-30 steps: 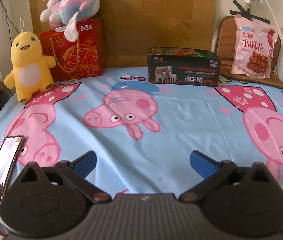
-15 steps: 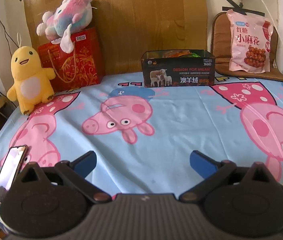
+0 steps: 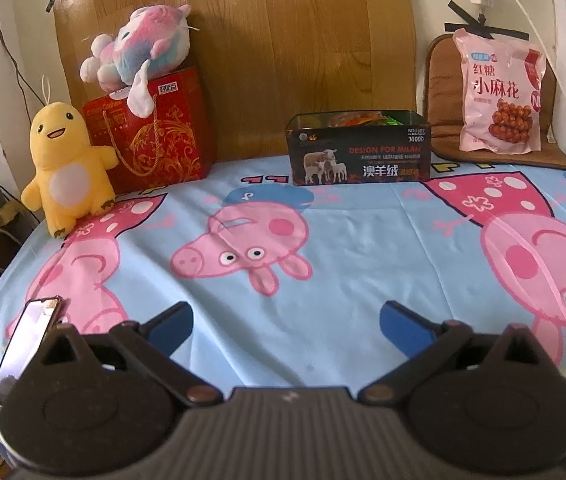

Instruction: Organize snacks

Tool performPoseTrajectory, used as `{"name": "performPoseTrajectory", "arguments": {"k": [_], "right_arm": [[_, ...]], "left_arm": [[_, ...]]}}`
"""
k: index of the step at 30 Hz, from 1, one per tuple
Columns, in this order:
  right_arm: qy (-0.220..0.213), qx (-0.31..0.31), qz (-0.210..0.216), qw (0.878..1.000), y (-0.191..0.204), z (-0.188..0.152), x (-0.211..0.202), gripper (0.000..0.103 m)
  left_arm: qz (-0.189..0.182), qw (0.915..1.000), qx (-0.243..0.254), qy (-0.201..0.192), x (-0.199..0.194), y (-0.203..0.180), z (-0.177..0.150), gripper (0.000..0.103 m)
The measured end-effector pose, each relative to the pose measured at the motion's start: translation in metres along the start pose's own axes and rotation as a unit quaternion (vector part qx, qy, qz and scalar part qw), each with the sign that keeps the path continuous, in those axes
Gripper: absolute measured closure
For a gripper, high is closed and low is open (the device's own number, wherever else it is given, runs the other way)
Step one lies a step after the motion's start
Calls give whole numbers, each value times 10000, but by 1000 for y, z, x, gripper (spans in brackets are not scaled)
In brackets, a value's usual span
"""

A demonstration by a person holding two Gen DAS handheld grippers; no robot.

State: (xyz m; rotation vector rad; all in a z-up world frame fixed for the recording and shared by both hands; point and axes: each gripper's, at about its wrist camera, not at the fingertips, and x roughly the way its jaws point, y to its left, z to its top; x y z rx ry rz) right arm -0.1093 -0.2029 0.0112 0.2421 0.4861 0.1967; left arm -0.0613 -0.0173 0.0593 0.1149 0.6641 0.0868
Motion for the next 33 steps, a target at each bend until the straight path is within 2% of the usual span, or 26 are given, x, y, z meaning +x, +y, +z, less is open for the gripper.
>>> {"name": "performPoseTrajectory", "arguments": {"k": [33], "right_arm": [[-5, -13, 179, 9998, -1, -2, -2, 6]], "left_arm": [[144, 9994, -44, 298, 9, -4, -4, 0]]}}
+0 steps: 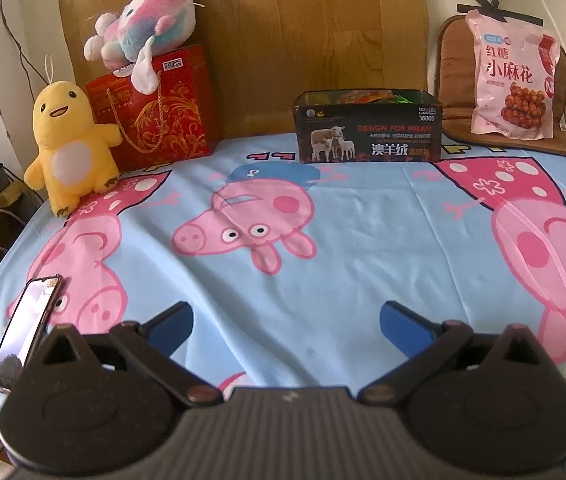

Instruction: Organize snacks

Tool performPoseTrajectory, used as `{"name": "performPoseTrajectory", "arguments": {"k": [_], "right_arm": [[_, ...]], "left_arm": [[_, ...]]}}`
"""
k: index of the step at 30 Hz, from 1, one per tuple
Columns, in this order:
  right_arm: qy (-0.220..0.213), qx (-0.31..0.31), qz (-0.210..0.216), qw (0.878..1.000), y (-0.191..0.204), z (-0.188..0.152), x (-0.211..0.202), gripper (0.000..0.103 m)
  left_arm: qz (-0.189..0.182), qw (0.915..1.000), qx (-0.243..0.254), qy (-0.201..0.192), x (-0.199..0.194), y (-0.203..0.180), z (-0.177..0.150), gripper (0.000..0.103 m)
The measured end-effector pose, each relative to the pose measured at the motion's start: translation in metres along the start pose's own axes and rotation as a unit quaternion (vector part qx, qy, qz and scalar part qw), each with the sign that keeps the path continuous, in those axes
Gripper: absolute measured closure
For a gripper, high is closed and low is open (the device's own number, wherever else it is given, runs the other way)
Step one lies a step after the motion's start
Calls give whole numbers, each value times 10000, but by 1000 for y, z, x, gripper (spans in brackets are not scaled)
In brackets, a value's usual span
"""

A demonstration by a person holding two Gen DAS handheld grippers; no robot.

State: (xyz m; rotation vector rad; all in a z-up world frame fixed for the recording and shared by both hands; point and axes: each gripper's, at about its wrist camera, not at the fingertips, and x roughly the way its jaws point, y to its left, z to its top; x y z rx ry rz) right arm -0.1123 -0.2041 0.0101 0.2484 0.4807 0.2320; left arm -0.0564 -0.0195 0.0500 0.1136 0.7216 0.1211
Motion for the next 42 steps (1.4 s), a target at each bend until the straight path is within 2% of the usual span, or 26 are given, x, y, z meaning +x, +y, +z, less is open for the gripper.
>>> {"name": "performPoseTrajectory", "arguments": {"k": [17, 29, 42], "right_arm": [[101, 183, -16, 9998, -5, 1, 2, 6], [55, 152, 221, 9996, -4, 0, -1, 8], [-23, 225, 293, 9993, -10, -1, -5, 11]], "left_arm": [[-5, 9999, -6, -103, -2, 3, -2, 0], [11, 9998, 135, -136, -5, -6, -2, 0], [46, 9996, 215, -159, -8, -15, -1, 0]]}}
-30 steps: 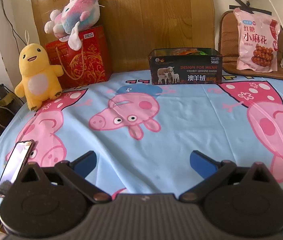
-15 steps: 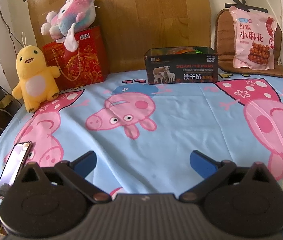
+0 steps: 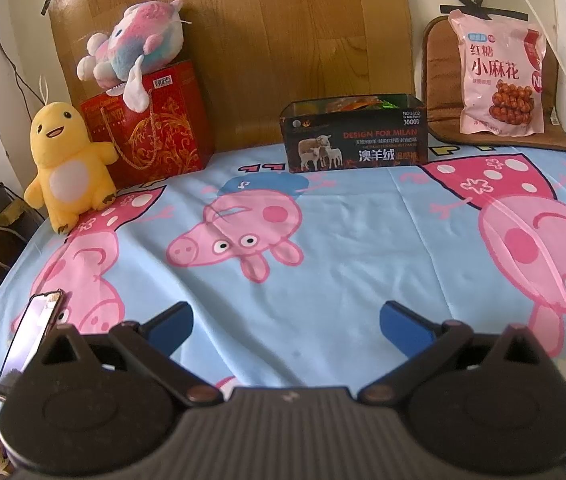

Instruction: Organize snacks

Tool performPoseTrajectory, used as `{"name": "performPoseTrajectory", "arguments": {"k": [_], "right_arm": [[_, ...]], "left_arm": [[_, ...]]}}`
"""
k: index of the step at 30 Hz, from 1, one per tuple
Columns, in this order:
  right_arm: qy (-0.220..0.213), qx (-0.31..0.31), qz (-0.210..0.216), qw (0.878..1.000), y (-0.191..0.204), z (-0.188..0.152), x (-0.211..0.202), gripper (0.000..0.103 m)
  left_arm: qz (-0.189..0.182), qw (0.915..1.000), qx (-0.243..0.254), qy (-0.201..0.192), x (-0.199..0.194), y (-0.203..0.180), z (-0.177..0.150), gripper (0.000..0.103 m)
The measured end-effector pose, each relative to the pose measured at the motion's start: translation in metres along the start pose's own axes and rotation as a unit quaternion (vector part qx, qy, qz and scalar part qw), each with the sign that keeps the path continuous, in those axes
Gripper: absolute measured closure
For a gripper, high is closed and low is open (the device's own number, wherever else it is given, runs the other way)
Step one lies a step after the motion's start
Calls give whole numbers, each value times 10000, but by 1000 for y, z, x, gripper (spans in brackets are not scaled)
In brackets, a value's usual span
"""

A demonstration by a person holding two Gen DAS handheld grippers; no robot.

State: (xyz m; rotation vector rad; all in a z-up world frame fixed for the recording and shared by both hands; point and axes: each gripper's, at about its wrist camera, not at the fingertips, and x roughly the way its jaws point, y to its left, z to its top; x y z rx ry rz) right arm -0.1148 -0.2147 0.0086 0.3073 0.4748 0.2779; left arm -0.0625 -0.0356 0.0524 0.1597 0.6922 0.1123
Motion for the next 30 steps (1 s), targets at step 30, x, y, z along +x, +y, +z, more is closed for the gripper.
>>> {"name": "performPoseTrajectory", "arguments": {"k": [30], "right_arm": [[69, 73, -69, 9999, -8, -2, 1, 11]], "left_arm": [[-133, 9998, 55, 123, 4, -6, -1, 0]]}}
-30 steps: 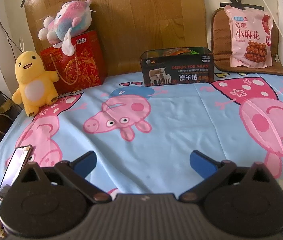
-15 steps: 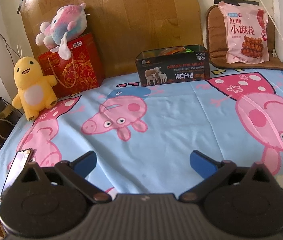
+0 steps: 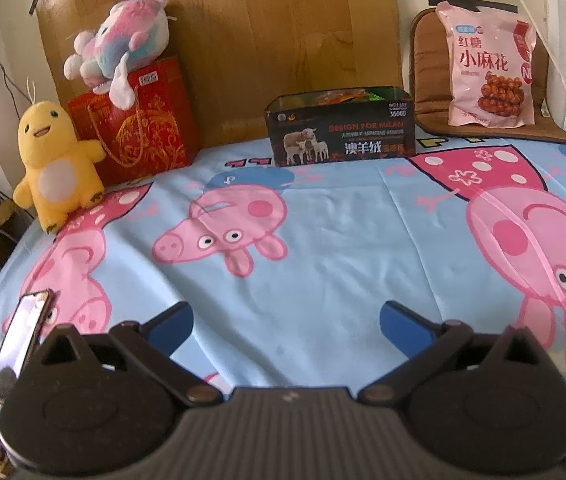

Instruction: Organize snacks

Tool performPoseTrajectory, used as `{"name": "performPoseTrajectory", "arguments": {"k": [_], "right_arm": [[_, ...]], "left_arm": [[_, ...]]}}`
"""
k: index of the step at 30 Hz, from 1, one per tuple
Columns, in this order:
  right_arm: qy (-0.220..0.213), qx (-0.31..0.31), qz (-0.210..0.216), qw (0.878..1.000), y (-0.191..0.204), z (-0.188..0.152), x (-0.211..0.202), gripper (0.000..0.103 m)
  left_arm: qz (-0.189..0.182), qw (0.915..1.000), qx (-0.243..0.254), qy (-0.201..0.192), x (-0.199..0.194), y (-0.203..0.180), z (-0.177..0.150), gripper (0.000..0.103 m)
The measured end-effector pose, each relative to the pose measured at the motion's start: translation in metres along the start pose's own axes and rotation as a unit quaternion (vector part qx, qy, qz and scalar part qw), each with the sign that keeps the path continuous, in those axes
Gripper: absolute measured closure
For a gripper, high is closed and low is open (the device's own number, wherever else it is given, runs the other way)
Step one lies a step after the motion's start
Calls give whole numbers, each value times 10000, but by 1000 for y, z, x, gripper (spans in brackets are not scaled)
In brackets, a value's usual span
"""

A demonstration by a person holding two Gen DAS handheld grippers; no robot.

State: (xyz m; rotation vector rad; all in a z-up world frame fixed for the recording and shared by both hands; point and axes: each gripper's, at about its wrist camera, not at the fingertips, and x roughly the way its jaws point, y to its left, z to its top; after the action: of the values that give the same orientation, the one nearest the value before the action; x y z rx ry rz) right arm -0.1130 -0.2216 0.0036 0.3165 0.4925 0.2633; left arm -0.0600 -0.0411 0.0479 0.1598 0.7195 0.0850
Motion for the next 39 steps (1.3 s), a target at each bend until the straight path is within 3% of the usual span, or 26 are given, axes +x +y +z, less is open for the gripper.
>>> {"name": "performPoseTrajectory", "arguments": {"k": [16, 30, 34, 39], "right_arm": [[197, -171, -21, 9997, 10, -3, 6, 11], [351, -353, -47, 9987, 23, -7, 15, 11], [262, -411, -138, 9987, 24, -4, 15, 11], [204, -424, -264, 9985, 23, 2, 16, 11]], "left_arm": [[-73, 9996, -195, 192, 9, 12, -5, 0], [-163, 9983, -548, 96, 13, 35, -10, 0], [-34, 9981, -610, 15, 14, 40, -10, 0], [-183, 9968, -781, 32, 15, 48, -11, 0]]}}
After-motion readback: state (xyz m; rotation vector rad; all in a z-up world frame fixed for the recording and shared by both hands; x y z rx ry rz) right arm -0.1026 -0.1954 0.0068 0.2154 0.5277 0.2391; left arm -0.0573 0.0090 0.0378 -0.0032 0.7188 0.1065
